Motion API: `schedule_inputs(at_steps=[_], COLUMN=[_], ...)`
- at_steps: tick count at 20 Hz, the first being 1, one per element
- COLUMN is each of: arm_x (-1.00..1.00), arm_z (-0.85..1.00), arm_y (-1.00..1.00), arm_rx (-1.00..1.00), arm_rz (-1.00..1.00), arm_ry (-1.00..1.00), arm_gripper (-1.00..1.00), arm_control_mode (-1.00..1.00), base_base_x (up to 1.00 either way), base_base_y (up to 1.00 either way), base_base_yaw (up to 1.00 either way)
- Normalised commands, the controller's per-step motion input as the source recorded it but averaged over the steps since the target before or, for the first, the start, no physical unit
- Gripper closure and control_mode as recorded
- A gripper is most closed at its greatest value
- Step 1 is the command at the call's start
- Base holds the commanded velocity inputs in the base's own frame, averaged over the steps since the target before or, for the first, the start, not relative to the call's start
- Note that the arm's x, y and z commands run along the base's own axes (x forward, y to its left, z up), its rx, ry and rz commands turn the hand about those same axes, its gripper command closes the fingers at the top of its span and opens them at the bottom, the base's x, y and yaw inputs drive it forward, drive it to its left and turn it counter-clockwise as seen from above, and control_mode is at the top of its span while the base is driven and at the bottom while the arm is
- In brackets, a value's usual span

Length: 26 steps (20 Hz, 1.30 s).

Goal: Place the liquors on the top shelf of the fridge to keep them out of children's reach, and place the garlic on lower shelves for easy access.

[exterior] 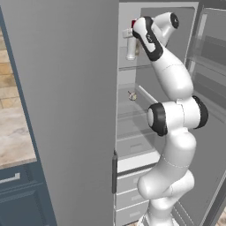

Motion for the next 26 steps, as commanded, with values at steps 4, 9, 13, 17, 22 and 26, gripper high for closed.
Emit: schedule_inputs(at_steps=[4,9,13,17,22,26], arm_x=[0.0,0.0,0.0,-0.06,-0.19,-0.35], arm_z=[-0.13,0.0,0.01,0.05,0.04,0.01], arm_y=[0.06,0.04,0.0,0.0,0.0,0.0], arm_rx=[0.0,0.0,0.0,-0.01,-0.02,-0.05], arm_rz=[0.01,0.0,0.0,0.0,0.0,0.0], arm_ry=[-0.09,-0.02,0.0,0.0,0.0,0.01], arm_gripper=[-1.0,-1.0,-1.0,-1.0,-1.0,-1.0], arm_control_mode=[-1.0,-1.0,-1.0,-1.0,-1.0,-1.0], base_base_x=[0.0,0.0,0.0,0.0,0.0,0.0], base_base_y=[0.0,0.0,0.0,0.0,0.0,0.0], base_base_yaw=[0.0,0.0,0.0,0.0,0.0,0.0])
